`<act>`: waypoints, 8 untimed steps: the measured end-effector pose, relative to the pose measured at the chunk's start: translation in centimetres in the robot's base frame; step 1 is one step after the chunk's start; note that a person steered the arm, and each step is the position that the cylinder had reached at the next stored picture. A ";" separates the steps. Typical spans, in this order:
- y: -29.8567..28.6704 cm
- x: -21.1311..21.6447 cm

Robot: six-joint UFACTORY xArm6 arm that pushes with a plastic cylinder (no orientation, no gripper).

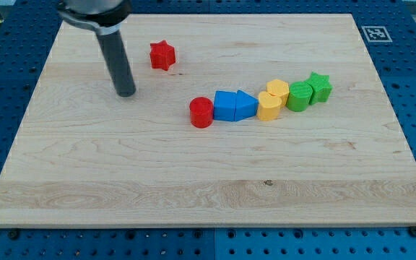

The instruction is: Slightly push yellow hexagon with yellow heart towards down

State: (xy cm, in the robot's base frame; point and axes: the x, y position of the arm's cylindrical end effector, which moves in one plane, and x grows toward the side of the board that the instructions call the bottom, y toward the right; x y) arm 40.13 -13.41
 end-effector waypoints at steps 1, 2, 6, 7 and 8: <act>0.3 0.0; 3.0 -1.1; 12.9 -2.6; 15.6 -3.0; 17.1 -3.3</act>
State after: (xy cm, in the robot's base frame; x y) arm 36.78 3.68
